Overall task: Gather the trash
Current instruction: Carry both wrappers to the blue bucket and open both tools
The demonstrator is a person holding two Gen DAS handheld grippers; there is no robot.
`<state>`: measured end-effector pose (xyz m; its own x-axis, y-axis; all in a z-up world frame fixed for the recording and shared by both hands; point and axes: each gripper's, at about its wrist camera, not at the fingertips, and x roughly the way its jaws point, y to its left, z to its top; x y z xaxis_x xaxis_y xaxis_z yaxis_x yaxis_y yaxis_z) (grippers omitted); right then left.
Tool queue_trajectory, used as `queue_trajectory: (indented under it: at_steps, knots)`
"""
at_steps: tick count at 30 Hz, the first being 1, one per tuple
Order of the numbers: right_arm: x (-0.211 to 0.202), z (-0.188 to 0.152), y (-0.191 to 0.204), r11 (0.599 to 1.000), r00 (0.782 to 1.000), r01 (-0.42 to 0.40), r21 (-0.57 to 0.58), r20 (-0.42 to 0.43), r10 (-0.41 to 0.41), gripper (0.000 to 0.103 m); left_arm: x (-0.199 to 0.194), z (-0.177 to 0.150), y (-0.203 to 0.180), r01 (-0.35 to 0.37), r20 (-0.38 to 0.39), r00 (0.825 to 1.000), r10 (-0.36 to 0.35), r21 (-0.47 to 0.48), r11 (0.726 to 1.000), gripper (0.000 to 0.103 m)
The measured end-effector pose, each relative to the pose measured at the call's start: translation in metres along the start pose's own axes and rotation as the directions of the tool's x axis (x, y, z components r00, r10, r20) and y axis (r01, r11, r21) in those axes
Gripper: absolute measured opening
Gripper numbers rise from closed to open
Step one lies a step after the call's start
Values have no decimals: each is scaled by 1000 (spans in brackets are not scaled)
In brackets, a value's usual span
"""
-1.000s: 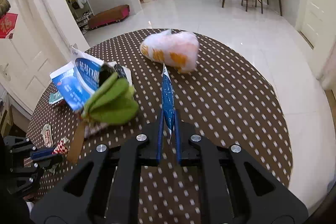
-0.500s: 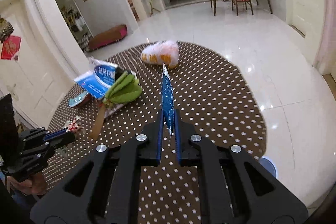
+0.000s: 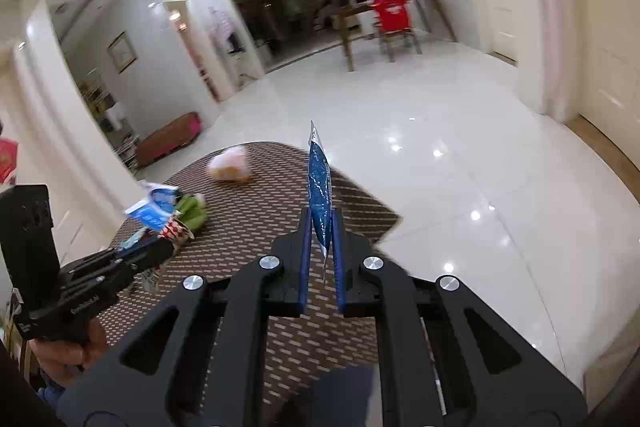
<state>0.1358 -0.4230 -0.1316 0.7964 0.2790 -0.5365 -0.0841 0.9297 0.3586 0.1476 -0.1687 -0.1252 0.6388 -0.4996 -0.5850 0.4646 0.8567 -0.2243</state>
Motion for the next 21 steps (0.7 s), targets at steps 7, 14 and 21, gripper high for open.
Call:
queue_trajectory:
  at_steps: [7, 14, 21]
  knots:
    - [-5, -24, -75, 989, 995, 93, 114, -51, -87, 10, 51, -3, -57, 66, -75, 995, -62, 57, 996, 8]
    - [31, -67, -139, 964, 981, 128, 234, -175, -88, 10, 95, -11, -90, 89, -153, 985, -74, 98, 991, 8]
    - [88, -110, -193, 921, 954, 145, 362, -298, -33, 32, 146, -19, -110, 81, -228, 972, -54, 110, 991, 8]
